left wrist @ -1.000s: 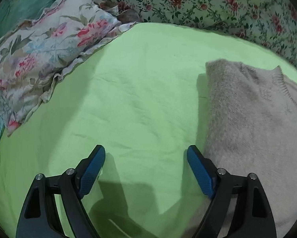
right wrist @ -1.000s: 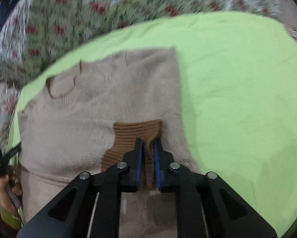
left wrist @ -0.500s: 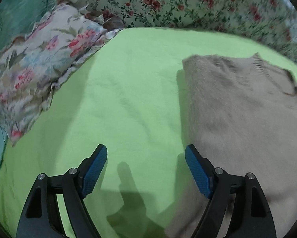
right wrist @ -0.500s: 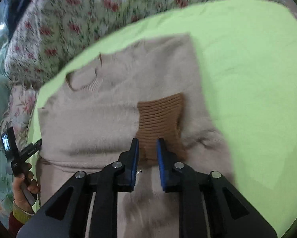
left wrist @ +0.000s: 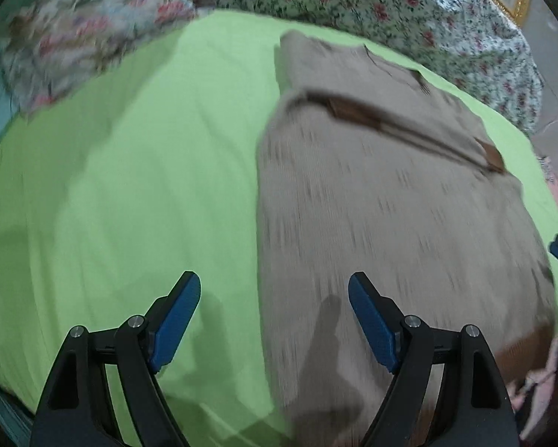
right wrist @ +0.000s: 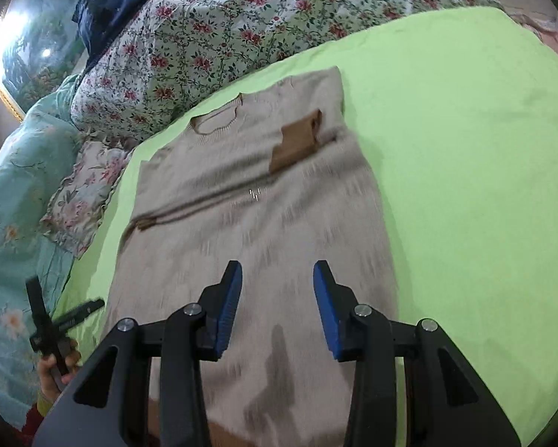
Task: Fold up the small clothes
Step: 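Grasp the brown hem with the left gripper while the right gripper grasps the hem too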
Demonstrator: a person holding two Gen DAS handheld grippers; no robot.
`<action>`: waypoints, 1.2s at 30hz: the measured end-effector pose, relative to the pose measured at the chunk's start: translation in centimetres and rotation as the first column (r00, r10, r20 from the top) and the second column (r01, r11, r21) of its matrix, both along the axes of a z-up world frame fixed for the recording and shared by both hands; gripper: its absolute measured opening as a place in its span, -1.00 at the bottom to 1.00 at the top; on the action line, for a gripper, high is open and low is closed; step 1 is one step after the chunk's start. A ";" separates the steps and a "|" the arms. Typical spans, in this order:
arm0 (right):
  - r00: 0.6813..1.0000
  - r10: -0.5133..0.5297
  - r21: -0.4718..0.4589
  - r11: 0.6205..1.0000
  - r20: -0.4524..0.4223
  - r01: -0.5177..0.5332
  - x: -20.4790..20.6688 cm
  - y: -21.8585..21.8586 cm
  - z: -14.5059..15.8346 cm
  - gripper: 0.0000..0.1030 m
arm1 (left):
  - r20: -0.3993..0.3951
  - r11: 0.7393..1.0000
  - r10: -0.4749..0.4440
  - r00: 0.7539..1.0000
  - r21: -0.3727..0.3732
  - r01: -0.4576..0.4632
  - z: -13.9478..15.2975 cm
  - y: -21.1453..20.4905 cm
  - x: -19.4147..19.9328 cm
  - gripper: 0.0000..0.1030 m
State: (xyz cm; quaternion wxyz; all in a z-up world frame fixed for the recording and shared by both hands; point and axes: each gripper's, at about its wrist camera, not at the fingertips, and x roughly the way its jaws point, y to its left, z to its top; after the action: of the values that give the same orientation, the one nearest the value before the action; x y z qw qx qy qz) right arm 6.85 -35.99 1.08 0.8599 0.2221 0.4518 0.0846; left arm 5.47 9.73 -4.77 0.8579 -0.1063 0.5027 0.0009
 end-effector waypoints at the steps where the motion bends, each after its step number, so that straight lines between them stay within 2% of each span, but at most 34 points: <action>1: 1.000 -0.002 0.006 1.000 -0.001 0.002 -0.9 -0.2 0.0 -0.20 | -0.010 1.000 0.000 1.000 -0.010 0.000 -0.2 -0.1 -0.9 0.60; 5: 1.000 0.007 0.016 1.000 -0.018 -0.006 -3.9 -1.7 0.2 -0.18 | -0.036 0.996 -0.007 0.999 -0.094 0.003 -1.1 -0.7 -4.4 0.61; 7: 0.999 0.007 0.011 1.000 -0.032 -0.007 -5.2 -2.8 0.4 -0.07 | -0.029 0.991 -0.036 0.999 -0.134 0.032 -1.1 -1.5 -5.7 0.66; 8: 0.999 0.008 0.015 1.000 -0.039 -0.008 -5.6 -3.2 0.3 0.00 | -0.027 0.988 -0.049 0.998 -0.145 0.044 -1.1 -1.9 -6.1 0.66; 13: 0.995 0.049 0.074 0.996 -0.090 -0.043 -8.0 -4.3 -1.1 0.01 | -0.005 0.978 -0.105 0.994 -0.180 0.103 -1.4 -3.5 -8.3 0.67; 17: 0.986 0.106 0.146 0.985 -0.127 -0.087 -8.7 -3.9 -2.8 0.01 | 0.000 0.936 -0.195 0.981 -0.298 0.186 -1.7 -4.0 -8.8 0.66; 21: 0.973 0.201 0.230 0.958 -0.116 -0.170 -8.4 -2.2 -3.9 0.01 | 0.001 0.918 -0.221 0.975 -0.338 0.208 -1.9 -4.1 -8.2 0.67; 23: 0.967 0.227 0.239 0.951 -0.113 -0.196 -8.1 -1.2 -4.3 0.01 | 0.008 0.908 -0.222 0.975 -0.362 0.210 -2.0 -3.9 -8.0 0.64; 24: 0.966 0.235 0.244 0.948 -0.106 -0.204 -7.9 -0.8 -4.5 0.01 | 0.012 0.905 -0.223 0.975 -0.368 0.212 -2.0 -3.7 -7.7 0.55; 26: 0.965 0.246 0.247 0.945 -0.095 -0.216 -7.7 -0.2 -4.7 -0.04 | 0.020 0.908 -0.222 0.975 -0.361 0.214 -2.0 -3.3 -7.7 0.19; 27: 0.963 0.253 0.234 0.946 -0.094 -0.226 -7.6 0.0 -4.7 -0.15 | 0.020 0.916 -0.218 0.976 -0.340 0.212 -2.0 -3.1 -7.7 -0.19; 28: 0.961 0.256 0.214 0.950 -0.105 -0.230 -7.5 0.2 -4.7 -0.47 | 0.017 0.923 -0.214 0.977 -0.326 0.207 -2.1 -3.0 -7.7 -0.51; 29: 0.959 0.257 0.200 0.952 -0.119 -0.231 -7.6 0.2 -4.9 -0.77 | 0.014 0.925 -0.210 0.978 -0.322 0.203 -2.2 -2.9 -7.7 -0.64; 30: 0.957 0.261 0.200 0.952 -0.126 -0.233 -7.7 0.0 -4.9 -0.78 | 0.014 0.918 -0.211 0.977 -0.340 0.203 -2.2 -2.4 -7.8 -0.80; 33: 0.965 0.244 0.223 0.950 -0.092 -0.219 -8.8 -1.8 -4.2 -0.81 | 0.038 0.909 -0.181 0.983 -0.374 0.182 -1.8 -0.9 -8.6 -0.86; 36: 0.971 0.230 0.276 0.940 -0.071 -0.202 -9.4 -3.6 -4.0 -0.82 | 0.005 0.899 -0.182 0.983 -0.405 0.169 -2.9 -0.3 -8.5 -0.85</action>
State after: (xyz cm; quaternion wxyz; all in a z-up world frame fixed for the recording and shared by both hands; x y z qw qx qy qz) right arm -2.51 -39.62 -2.91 0.7833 0.2887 0.5015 0.2270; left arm -3.04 9.45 -7.68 0.8056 -0.2352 0.5137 -0.1782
